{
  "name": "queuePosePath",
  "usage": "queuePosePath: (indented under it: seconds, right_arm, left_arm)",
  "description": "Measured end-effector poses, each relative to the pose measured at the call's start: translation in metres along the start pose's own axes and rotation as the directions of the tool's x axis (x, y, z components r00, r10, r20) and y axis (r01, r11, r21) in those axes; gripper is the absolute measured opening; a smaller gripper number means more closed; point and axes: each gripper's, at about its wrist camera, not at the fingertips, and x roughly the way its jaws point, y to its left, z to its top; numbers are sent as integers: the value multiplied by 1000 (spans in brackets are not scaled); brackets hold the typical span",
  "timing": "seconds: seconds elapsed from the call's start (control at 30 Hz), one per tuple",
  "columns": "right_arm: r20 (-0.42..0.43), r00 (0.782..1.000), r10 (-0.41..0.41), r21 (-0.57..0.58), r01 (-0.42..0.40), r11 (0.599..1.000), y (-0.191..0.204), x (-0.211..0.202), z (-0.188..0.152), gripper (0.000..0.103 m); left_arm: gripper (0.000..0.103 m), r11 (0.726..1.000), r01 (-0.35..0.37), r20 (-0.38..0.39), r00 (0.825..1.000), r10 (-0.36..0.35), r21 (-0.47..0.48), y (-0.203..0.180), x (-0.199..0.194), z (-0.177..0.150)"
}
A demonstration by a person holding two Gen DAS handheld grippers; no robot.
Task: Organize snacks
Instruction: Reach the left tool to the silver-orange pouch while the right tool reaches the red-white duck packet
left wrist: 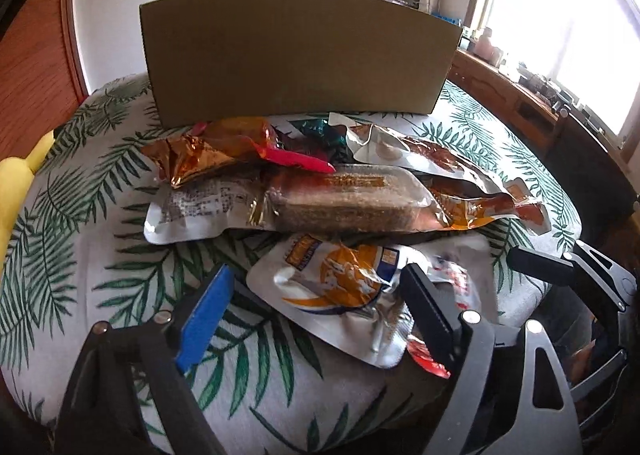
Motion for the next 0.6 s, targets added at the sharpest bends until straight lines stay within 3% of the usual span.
queuePosePath:
  seconds: [0.27, 0.37, 0.6]
  right_arm:
    - [-36, 999, 37, -3, -38, 999, 6, 18, 3, 79]
    - [-35, 999, 28, -9, -28, 1000, 7, 25, 5, 77]
    - [-16, 999, -38, -65, 37, 997, 10, 30, 4, 42]
  left_arm:
    - [83, 999, 27, -2, 1000, -27, 21, 8, 0, 2]
    - [76, 1000, 23, 3, 1000, -23, 19, 12, -1, 2]
    - [75, 1000, 26, 9, 1000, -26, 17, 13, -3, -1]
